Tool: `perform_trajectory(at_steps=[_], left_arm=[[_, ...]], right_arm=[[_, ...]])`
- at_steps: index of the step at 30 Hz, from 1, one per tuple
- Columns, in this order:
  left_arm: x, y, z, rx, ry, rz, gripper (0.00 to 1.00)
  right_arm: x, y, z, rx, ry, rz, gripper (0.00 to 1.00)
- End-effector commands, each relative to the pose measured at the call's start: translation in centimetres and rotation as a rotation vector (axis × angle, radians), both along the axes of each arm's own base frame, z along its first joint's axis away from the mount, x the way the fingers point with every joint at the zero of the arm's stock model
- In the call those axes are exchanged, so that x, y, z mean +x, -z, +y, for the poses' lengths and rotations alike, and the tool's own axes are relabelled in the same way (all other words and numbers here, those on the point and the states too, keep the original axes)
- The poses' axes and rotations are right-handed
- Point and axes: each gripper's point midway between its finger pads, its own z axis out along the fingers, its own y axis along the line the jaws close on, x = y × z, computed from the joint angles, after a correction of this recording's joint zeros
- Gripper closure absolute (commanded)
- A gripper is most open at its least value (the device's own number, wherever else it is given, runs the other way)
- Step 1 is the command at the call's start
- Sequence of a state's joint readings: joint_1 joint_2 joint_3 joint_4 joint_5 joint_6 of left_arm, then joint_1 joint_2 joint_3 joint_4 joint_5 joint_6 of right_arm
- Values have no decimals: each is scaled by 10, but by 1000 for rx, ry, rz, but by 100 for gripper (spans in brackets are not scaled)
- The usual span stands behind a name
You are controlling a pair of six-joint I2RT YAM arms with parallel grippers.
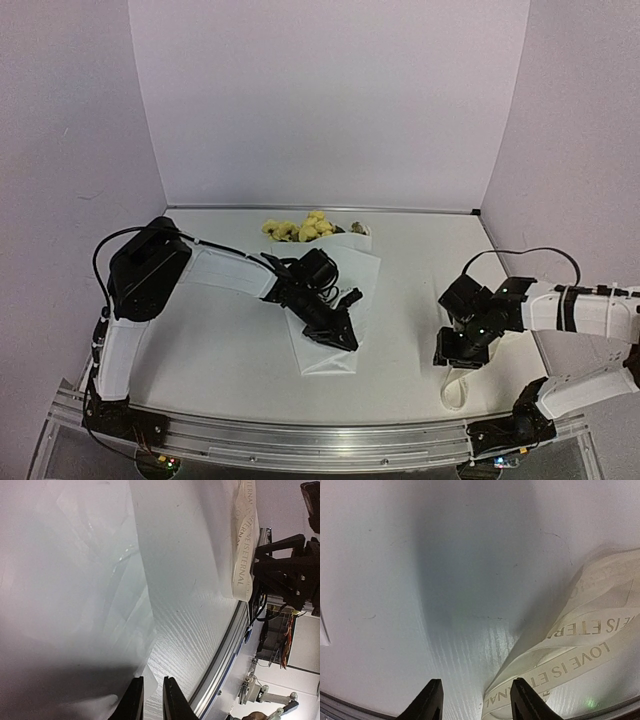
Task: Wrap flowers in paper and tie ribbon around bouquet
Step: Pick up the ribbon from the corner of the board.
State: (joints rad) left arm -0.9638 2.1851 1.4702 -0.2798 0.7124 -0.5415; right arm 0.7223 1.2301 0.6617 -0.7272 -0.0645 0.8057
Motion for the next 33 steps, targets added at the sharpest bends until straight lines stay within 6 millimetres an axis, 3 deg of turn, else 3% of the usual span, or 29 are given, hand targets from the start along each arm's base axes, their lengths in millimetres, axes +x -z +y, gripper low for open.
perform_trajectory(at_steps=[1,5,16,27,30,33], left_arm=[[10,-41,-11,-83,14,-88,83],[12,-58,-11,-106,8,-119,82],[18,-88,-10,-139,-4,-188,79],[20,-99,-7,-148,-7,-231,79],[19,-100,-6,-149,-3,-236,79],[20,-102,-4,-152,-4,-253,78]], right_arm=[[-4,6,-19,-60,37,-15,53],[-3,6,-35,-110,66,-64,53],[15,1,-52,-157,206,-108,50],[21,23,-64,-155,333,-99,43],[24,27,-67,-167,345,-96,47],[24,30,-70,-179,346,-93,57]])
